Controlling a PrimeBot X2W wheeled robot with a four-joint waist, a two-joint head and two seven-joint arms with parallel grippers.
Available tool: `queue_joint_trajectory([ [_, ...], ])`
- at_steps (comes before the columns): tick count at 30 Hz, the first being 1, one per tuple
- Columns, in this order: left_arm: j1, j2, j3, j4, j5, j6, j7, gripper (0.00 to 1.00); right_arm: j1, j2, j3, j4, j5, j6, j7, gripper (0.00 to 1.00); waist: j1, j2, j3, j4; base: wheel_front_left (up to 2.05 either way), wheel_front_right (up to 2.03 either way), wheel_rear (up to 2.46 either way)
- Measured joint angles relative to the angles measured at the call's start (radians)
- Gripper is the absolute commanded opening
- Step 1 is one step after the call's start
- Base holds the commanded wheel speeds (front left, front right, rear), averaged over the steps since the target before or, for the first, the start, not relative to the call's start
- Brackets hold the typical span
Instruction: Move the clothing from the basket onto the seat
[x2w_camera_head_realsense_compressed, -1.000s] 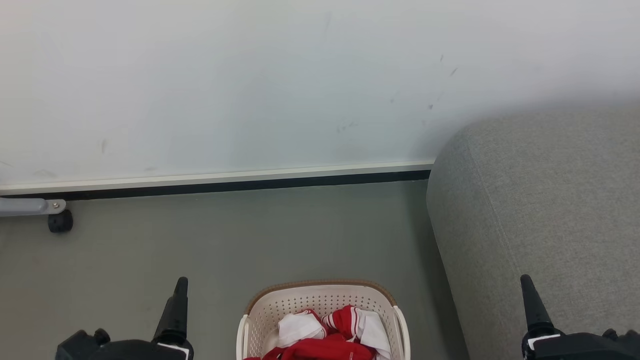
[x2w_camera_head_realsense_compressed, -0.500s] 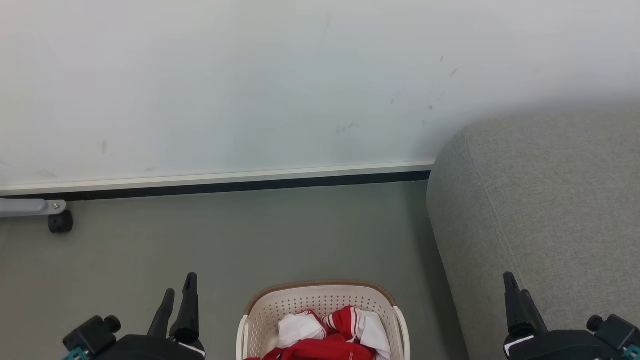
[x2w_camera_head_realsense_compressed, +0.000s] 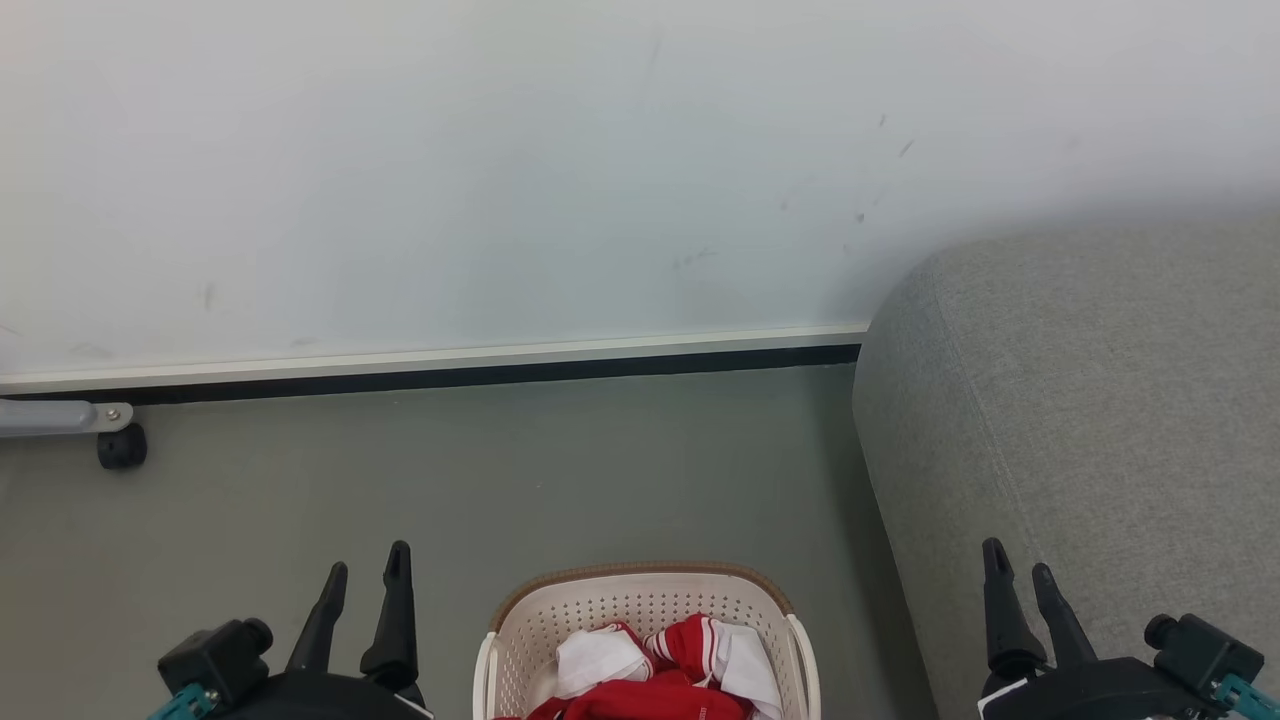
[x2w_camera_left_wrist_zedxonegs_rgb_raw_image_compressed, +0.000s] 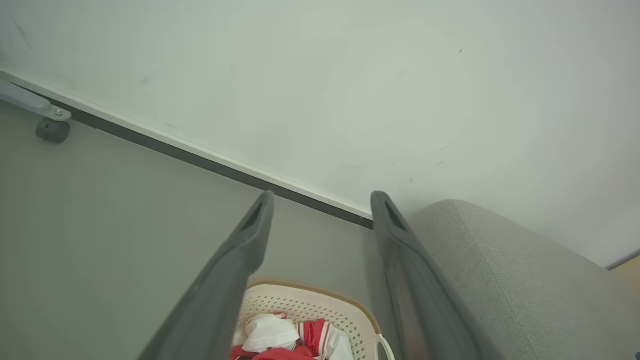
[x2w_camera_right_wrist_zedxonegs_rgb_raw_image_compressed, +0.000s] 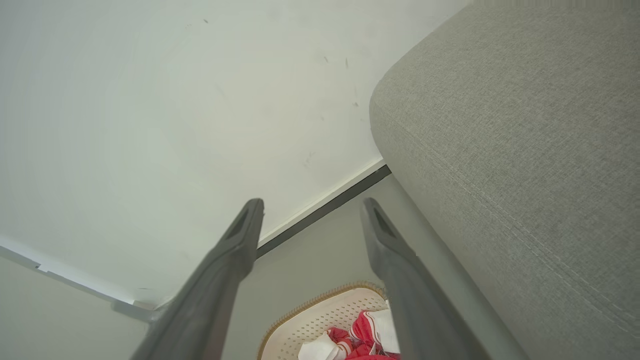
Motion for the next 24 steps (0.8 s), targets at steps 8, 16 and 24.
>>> queue_joint_trajectory([
  [8,0.002,0.006,-0.018,-0.004,0.117,0.021,-0.029,1.00,0.006,-0.004,0.026,-0.012,-0.105,-0.022,-0.031,1.00,0.0000,0.0000,-0.001,-0.001,0.00,0.00,0.00],
  [16,0.007,0.011,-0.028,-0.006,0.217,0.042,-0.061,1.00,0.016,-0.015,0.052,-0.028,-0.217,-0.037,-0.061,1.00,0.0000,0.0000,0.000,-0.002,0.00,0.00,0.00],
  [24,0.012,0.013,-0.037,-0.008,0.325,0.059,-0.091,1.00,0.020,-0.019,0.076,-0.037,-0.322,-0.050,-0.088,1.00,0.0000,0.0000,0.001,-0.003,0.00,0.00,0.00],
])
